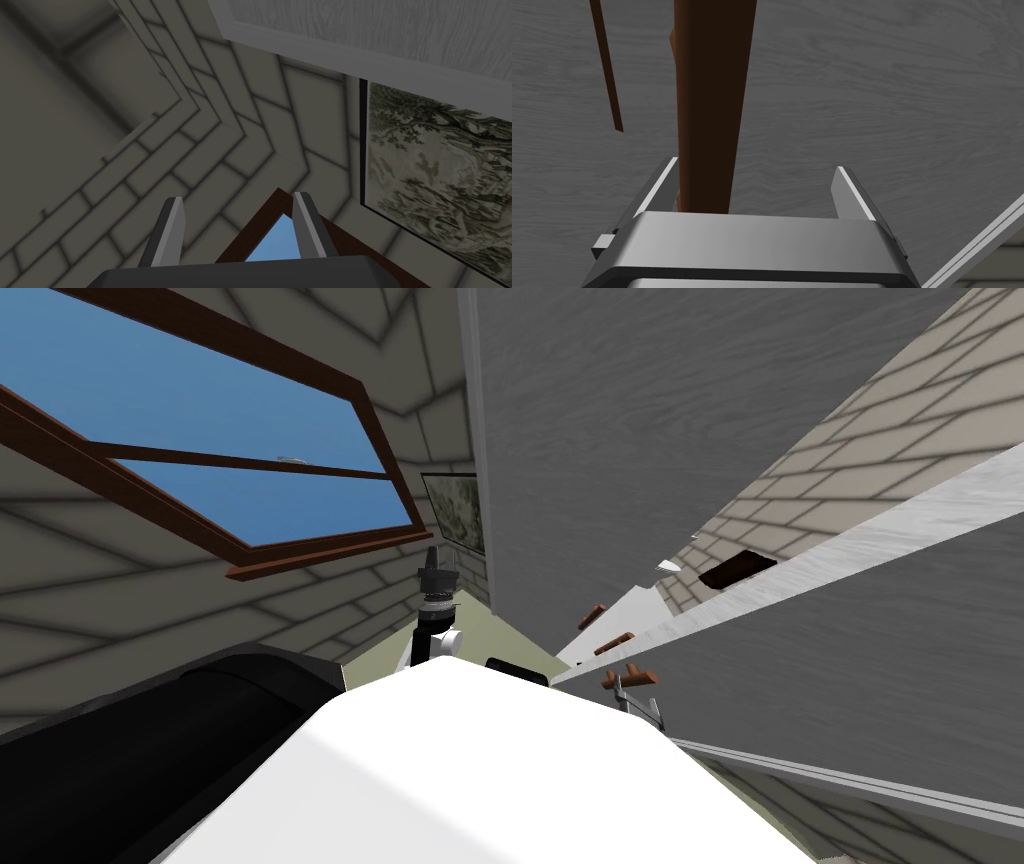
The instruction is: Pull the door open
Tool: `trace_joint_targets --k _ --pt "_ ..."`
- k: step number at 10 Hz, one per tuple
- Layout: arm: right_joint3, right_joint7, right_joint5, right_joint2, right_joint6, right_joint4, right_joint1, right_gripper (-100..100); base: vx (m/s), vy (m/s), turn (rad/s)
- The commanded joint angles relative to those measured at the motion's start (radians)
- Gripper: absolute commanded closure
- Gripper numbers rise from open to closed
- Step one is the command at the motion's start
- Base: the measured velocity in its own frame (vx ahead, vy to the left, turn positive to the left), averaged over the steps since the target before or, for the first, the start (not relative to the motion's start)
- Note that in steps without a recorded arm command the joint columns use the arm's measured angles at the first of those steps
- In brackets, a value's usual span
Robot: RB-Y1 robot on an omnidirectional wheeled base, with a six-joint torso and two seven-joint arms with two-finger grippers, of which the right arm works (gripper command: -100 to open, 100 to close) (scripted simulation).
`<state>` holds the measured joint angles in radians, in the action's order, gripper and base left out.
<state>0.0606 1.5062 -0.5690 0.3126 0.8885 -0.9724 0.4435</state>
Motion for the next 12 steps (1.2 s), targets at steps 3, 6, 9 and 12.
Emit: trace_joint_targets --k 3,6,9,12 --pt "-0.027 -0.002 -0.012 0.019 -0.021 0.031 0.024 100 -0.114 0.024 -0.043" --pt "-0.027 -0.002 -0.012 0.019 -0.021 0.031 0.024 100 -0.019 -0.007 -0.009" --pt "-0.028 0.004 -0.009 0.022 -0.02 0.043 0.018 100 -0.096 0.011 -0.03" --pt "-0.027 0.009 -0.005 0.024 -0.019 0.078 0.009 100 -0.067 -0.003 -0.033"
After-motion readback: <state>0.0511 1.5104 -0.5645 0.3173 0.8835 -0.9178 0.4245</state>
